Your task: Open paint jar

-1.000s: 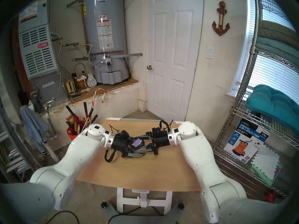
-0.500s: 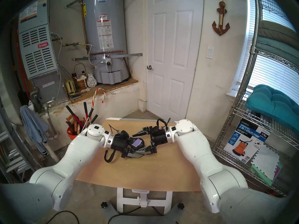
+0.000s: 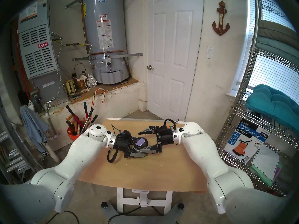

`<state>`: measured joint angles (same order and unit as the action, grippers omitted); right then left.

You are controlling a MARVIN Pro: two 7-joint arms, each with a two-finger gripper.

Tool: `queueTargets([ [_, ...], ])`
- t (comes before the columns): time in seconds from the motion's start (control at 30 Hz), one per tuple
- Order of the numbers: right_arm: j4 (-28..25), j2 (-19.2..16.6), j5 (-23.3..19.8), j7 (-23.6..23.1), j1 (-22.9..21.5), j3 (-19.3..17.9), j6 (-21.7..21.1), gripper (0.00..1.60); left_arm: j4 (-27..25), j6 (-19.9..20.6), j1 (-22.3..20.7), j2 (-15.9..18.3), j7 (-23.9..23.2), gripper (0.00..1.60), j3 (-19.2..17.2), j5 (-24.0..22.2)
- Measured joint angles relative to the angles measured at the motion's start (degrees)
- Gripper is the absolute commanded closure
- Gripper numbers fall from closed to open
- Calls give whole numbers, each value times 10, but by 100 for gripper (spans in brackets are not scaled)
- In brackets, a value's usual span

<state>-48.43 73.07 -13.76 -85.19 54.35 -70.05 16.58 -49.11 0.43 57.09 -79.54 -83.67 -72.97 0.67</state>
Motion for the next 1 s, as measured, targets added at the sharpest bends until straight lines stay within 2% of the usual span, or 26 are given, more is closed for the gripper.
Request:
queueTargets([
  [0.33,-17,-45,-61,3,7,20,-12,0,10,-12,1,8,-10,160,3,1],
  [0.5,-30,-57,-100,4,15,1,-31,0,10,-15,1,9,-11,160,2,1],
  [0.57,-46,-66,-114,9,27,-18,-49,0,10,-18,2,9,-10,160,1,1],
  [0.67,-62,-71,-116,25,38,-34,-62,0,10,-21,2,9,-5,160,1,2],
  [0.73,-82,-79,-116,53,58,-46,-81,0,10,-24,2,8,1,160,1,3],
  [1.0,-132,-90,-113,99,111,-48,-111,0,13,-27,0,5,11,160,1,5],
])
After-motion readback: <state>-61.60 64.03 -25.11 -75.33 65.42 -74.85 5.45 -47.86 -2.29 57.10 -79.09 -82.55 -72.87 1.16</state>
